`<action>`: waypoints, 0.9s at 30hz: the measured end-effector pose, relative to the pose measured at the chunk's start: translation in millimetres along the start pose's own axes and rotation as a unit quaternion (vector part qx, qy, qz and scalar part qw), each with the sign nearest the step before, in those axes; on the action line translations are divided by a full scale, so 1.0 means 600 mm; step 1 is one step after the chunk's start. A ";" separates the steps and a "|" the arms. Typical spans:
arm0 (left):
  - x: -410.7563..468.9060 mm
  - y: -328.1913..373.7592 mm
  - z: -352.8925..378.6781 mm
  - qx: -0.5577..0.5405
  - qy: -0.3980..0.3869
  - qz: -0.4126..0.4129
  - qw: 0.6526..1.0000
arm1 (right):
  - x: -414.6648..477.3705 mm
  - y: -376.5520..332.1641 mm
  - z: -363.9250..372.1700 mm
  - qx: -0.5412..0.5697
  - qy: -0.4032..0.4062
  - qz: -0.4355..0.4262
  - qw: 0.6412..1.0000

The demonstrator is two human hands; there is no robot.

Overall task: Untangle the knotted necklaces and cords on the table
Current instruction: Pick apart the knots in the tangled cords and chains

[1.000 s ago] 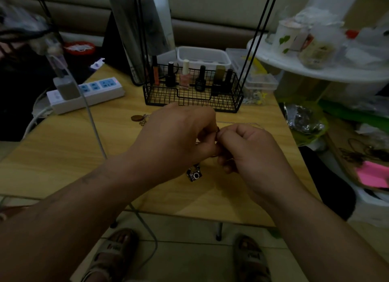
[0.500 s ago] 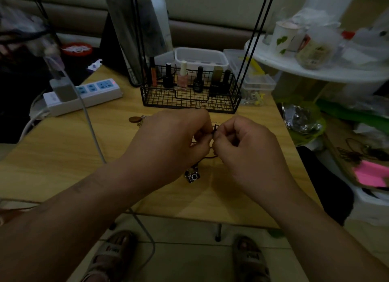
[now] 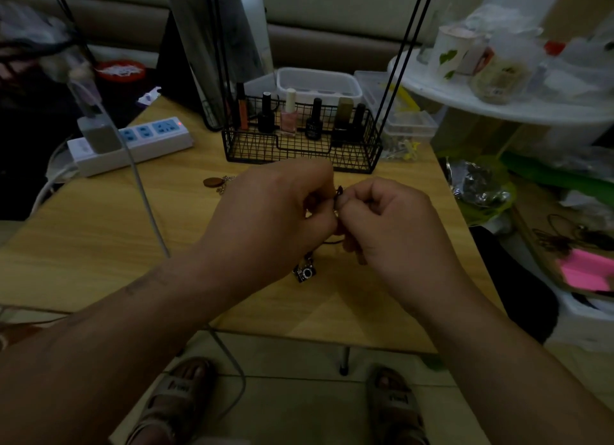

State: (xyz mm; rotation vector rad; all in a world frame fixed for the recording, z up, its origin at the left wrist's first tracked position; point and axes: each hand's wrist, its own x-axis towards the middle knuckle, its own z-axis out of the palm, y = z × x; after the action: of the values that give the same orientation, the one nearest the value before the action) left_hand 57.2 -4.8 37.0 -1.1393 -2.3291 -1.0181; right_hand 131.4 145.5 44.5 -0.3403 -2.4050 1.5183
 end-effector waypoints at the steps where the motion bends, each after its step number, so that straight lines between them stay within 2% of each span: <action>1: 0.000 0.001 0.001 -0.017 0.008 -0.009 1.000 | 0.000 -0.001 0.002 0.045 -0.007 0.027 0.999; 4: -0.002 0.009 0.004 -0.091 0.038 -0.040 0.994 | -0.001 -0.005 0.008 0.200 -0.039 0.089 0.975; 6: -0.004 0.014 0.007 -0.173 0.049 -0.081 0.980 | -0.001 -0.005 0.009 0.257 -0.059 0.098 0.960; 9: -0.005 0.019 0.013 -0.256 0.042 -0.135 0.956 | 0.000 -0.003 0.006 0.260 -0.071 0.091 0.959; 11: -0.004 0.016 0.012 -0.260 0.024 -0.145 0.954 | 0.000 -0.002 0.000 0.188 -0.053 0.067 0.979; 13: -0.005 0.010 0.009 -0.214 0.007 -0.123 0.969 | -0.001 0.000 -0.006 0.039 -0.023 0.011 0.999; 15: -0.006 0.006 0.005 -0.120 0.001 -0.078 0.990 | 0.000 0.003 -0.009 -0.038 -0.003 -0.033 0.999; 21: -0.003 0.003 0.001 0.059 0.003 0.032 0.998 | -0.001 0.007 -0.006 -0.093 0.019 -0.072 0.993; 27: 0.002 0.003 0.002 0.124 -0.023 0.057 0.990 | -0.001 0.013 -0.006 -0.144 0.025 -0.093 0.985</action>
State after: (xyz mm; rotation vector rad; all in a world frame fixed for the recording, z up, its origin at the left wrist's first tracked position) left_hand 57.9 -2.4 37.8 -1.1913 -2.3168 -0.6457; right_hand 133.6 151.6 39.2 -0.2015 -2.5363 1.0731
